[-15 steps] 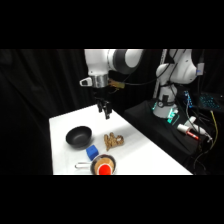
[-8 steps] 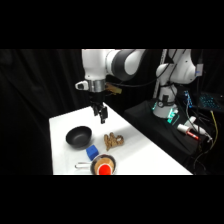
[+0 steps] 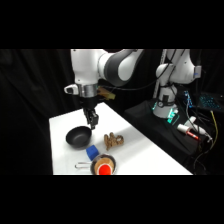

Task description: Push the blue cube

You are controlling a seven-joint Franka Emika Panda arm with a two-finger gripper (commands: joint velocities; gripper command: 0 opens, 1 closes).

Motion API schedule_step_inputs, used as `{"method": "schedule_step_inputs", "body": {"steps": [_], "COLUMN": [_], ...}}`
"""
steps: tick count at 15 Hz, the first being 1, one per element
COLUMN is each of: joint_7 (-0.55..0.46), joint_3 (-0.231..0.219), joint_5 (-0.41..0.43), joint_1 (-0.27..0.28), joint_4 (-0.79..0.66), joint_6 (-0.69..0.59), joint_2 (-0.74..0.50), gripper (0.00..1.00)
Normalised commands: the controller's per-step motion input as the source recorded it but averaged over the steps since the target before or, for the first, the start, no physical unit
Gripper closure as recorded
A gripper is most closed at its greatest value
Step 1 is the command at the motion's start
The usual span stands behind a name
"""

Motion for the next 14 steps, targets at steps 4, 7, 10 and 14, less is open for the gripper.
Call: {"method": "schedule_step_inputs", "body": {"steps": [4,7,10,14], "joint_7": [0.14,0.11,0.09,0.09], "joint_3": [-0.006,-0.010,0.007,0.013], "joint_5": [-0.142,-0.131,-0.073,-0.046], "joint_1": [0.046,0.035,0.022,0.023], "joint_4": [0.30,0.17,0.10,0.12], "joint_6": [0.07,0.11,0.17,0.21], "joint_2": [0.21,0.17,0.17,0.19], "gripper": [0.97,1.00,0.97,0.97]}}
